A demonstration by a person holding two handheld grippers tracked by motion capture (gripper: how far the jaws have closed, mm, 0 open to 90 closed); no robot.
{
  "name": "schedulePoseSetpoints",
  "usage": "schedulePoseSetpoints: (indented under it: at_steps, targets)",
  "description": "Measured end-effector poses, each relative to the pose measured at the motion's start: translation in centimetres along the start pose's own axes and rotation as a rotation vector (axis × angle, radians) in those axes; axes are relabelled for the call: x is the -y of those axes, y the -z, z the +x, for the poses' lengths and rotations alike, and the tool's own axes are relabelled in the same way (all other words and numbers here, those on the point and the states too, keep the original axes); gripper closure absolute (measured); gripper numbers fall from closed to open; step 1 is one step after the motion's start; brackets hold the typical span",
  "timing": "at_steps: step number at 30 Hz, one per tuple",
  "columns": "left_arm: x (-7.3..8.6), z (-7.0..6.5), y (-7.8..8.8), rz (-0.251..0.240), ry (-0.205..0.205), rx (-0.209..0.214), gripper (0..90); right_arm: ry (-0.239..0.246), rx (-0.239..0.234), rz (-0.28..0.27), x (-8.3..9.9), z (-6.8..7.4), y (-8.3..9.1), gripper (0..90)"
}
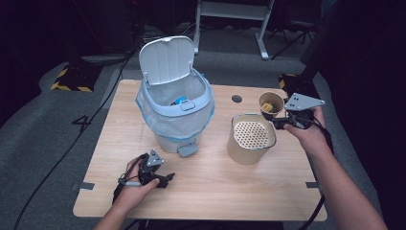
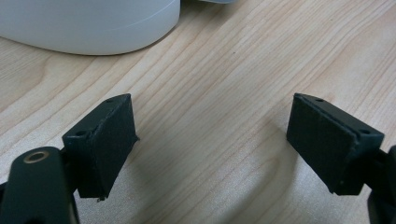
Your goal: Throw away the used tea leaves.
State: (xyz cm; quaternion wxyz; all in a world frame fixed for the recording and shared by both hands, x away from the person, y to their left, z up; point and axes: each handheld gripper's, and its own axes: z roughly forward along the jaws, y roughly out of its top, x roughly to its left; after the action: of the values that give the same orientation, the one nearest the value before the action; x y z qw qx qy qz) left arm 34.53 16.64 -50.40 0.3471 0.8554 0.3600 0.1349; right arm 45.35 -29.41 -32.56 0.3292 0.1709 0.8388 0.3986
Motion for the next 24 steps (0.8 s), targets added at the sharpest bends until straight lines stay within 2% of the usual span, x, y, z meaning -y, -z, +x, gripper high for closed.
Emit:
schedulePoseSetpoints:
  at_steps: [1, 2, 3, 4, 5, 6, 7, 8, 9, 11, 12, 14, 15, 16, 17, 19, 20, 21, 24]
  targets:
    - [0.0, 0.0, 0.0, -0.001, 0.0, 0.001, 16.0, 0.0, 0.0, 0.0, 0.0, 0.0, 0.0, 32.7]
    - [0.0, 0.0, 0.0, 0.0, 0.0, 0.001, 16.0, 0.024, 0.011, 0.009, -0.1, 0.1, 0.0, 32.7]
    - [0.0, 0.0, 0.0, -0.001, 0.0, 0.001, 16.0, 0.112, 0.055, 0.043, -0.3, 0.4, 0.0, 32.8]
    - [0.0, 0.0, 0.0, 0.0, 0.001, 0.001, 16.0, 0.143, 0.069, 0.054, -0.4, 0.5, 0.0, 32.9]
    - [0.0, 0.0, 0.0, 0.0, 0.001, 0.001, 16.0, 0.143, 0.069, 0.054, -0.4, 0.5, 0.0, 32.9]
    - [0.0, 0.0, 0.0, -0.001, 0.001, 0.001, 16.0, 0.181, 0.088, 0.069, -0.5, 0.7, 0.1, 33.0]
    - [0.0, 0.0, 0.0, 0.0, 0.001, 0.001, 16.0, 0.272, 0.136, 0.107, -0.8, 1.2, 0.1, 33.2]
    - [0.0, 0.0, 0.0, 0.0, 0.001, 0.001, 16.0, 0.272, 0.136, 0.107, -0.8, 1.2, 0.1, 33.2]
    - [0.0, 0.0, 0.0, 0.0, 0.0, 0.001, 16.0, 0.365, 0.174, 0.141, -1.1, 1.6, 0.0, 33.3]
    - [0.0, 0.0, 0.0, 0.0, 0.001, 0.001, 15.9, 0.436, 0.204, 0.17, -1.2, 1.9, 0.0, 33.3]
    - [0.0, 0.0, 0.0, 0.0, 0.001, 0.001, 16.0, 0.436, 0.204, 0.17, -1.2, 1.9, 0.0, 33.3]
    - [0.0, 0.0, 0.0, 0.0, 0.001, 0.001, 15.9, 0.525, 0.245, 0.203, -1.3, 2.2, -0.1, 33.3]
    - [0.0, 0.0, 0.0, 0.0, 0.001, 0.001, 16.0, 0.598, 0.271, 0.231, -1.3, 2.5, -0.2, 33.3]
    - [0.0, 0.0, 0.0, 0.0, 0.001, 0.001, 16.0, 0.598, 0.271, 0.231, -1.3, 2.5, -0.2, 33.3]
    - [0.0, 0.0, 0.0, 0.0, 0.0, 0.001, 16.0, 0.668, 0.293, 0.266, -1.3, 2.8, -0.4, 33.3]
    - [0.0, 0.0, 0.0, 0.0, 0.001, 0.001, 16.0, 0.737, 0.315, 0.299, -1.1, 3.1, -0.6, 33.3]
    - [0.0, 0.0, 0.0, 0.0, 0.001, 0.001, 16.0, 0.737, 0.315, 0.299, -1.1, 3.1, -0.6, 33.3]
    - [0.0, 0.0, 0.0, -0.001, 0.001, 0.001, 16.0, 0.822, 0.347, 0.336, -1.0, 3.6, -0.8, 33.3]
    - [0.0, 0.0, 0.0, 0.0, 0.001, 0.001, 16.0, 0.909, 0.388, 0.375, -0.8, 4.0, -1.0, 33.2]
